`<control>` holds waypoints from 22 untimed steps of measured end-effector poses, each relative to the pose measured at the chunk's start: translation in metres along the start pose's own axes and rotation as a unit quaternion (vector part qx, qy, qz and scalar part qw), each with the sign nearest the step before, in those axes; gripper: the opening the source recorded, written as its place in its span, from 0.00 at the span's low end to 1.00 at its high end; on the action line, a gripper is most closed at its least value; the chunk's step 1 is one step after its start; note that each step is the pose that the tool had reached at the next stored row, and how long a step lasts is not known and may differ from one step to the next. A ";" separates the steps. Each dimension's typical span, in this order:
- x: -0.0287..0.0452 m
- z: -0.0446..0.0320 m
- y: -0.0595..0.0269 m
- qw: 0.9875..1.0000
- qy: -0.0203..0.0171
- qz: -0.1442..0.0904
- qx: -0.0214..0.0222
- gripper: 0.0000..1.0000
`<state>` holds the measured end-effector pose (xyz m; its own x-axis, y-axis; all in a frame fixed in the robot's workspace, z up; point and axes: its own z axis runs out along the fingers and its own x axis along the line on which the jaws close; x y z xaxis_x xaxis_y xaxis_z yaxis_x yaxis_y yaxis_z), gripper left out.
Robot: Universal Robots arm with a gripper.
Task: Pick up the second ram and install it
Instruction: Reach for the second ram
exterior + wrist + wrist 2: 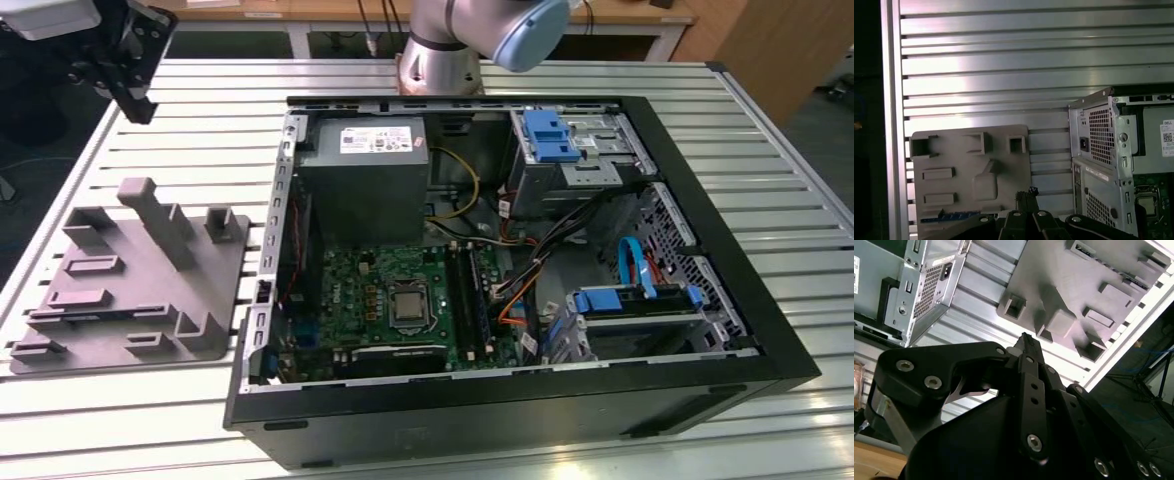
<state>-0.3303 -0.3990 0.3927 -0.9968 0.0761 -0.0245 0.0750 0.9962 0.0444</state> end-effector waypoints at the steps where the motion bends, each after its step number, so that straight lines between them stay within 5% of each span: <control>1: 0.0025 -0.0001 -0.0002 1.000 0.000 0.000 0.000 0.10; 14: 0.0346 0.0000 -0.0026 1.000 0.000 0.000 0.000 0.10; 22: 0.0446 0.0028 -0.0049 1.000 0.000 0.000 0.000 0.10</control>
<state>-0.3750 -0.4003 0.3887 -0.9968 0.0762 -0.0246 0.0751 0.9962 0.0444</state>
